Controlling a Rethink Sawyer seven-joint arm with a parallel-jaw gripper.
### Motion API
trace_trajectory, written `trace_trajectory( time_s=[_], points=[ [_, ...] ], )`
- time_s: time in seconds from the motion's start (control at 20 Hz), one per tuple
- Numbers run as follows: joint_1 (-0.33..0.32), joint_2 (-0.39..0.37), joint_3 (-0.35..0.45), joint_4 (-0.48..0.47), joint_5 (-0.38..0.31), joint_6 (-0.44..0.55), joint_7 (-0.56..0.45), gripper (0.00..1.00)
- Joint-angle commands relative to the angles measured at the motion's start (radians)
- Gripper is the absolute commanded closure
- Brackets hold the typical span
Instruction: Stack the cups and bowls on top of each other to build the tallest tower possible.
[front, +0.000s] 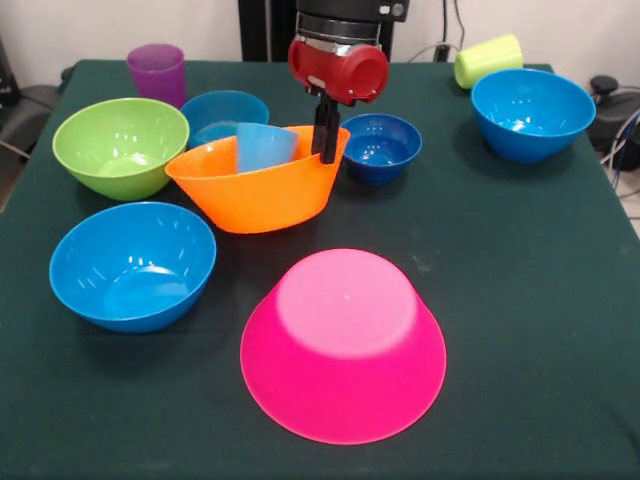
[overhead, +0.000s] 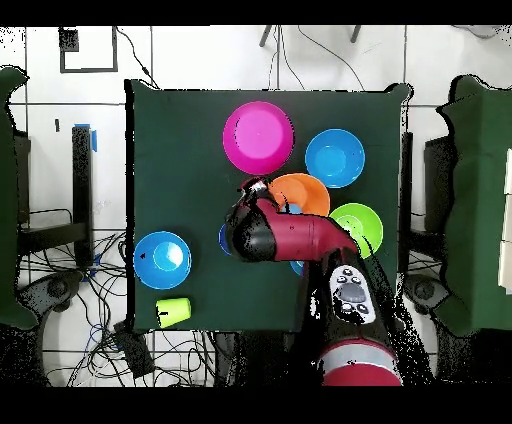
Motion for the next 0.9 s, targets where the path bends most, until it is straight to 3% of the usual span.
trace_trajectory(
  time_s=[0.05, 0.2, 0.4, 0.75, 0.9],
  points=[
    [-0.31, -0.071, 0.425, 0.1, -0.095, 0.28, -0.397, 1.0],
    [-0.306, -0.102, 0.424, 0.075, -0.042, 0.411, -0.426, 1.0],
    [-0.344, -0.124, 0.476, 0.098, -0.044, 0.416, -0.401, 1.0],
    [-0.382, -0.202, 0.538, 0.119, 0.008, 0.541, -0.397, 1.0],
    [-0.395, -0.201, 0.558, 0.133, 0.002, 0.533, -0.386, 1.0]
  ],
)
